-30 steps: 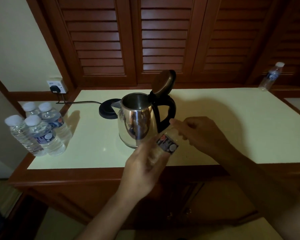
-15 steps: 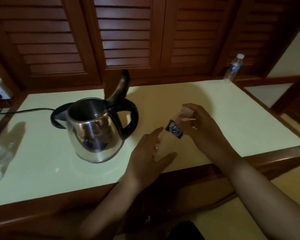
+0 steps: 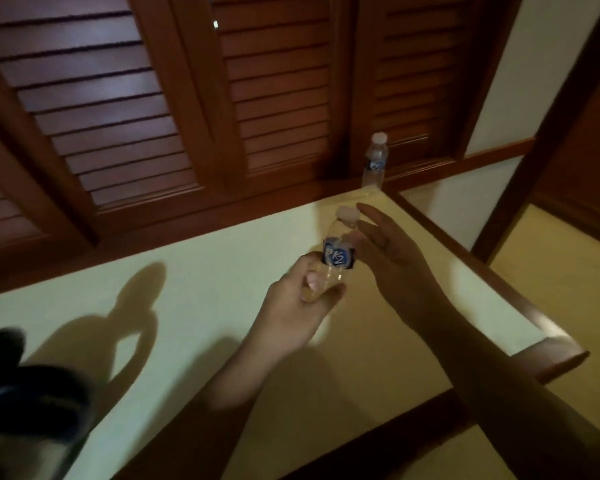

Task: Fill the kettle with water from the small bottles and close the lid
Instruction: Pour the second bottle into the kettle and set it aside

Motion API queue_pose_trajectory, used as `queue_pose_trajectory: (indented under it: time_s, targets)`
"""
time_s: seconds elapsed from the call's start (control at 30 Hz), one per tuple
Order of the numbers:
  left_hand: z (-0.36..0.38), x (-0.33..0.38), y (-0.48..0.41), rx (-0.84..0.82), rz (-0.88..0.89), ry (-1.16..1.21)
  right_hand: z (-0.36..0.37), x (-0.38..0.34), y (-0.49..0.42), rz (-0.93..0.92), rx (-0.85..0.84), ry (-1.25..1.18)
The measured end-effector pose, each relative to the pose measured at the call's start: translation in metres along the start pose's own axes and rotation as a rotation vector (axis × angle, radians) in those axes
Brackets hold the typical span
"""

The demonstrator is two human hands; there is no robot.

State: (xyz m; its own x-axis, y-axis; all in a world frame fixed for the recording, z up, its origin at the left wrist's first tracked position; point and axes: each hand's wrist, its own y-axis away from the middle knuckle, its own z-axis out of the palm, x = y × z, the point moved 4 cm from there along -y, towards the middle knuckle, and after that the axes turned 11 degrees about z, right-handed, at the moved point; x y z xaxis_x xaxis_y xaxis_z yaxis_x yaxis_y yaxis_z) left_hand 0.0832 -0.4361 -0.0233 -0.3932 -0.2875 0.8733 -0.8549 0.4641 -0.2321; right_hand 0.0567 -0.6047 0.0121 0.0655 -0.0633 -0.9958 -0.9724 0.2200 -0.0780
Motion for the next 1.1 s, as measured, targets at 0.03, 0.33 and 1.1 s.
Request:
queue_pose_trajectory:
  time_s: [0.03,0.33,1.1]
  targets:
    - [0.008,-0.002,-0.018,0.005,-0.017,0.03,-0.014,0.006,-0.016,0.01,0.009,-0.015]
    - [0.054,-0.029,-0.153,0.13,-0.143,0.121,-0.099,0.064,-0.139,0.033,0.178,0.01]
    - [0.083,-0.084,-0.295,0.258,-0.176,-0.111,-0.09,0.13,-0.198,-0.017,-0.065,1.136]
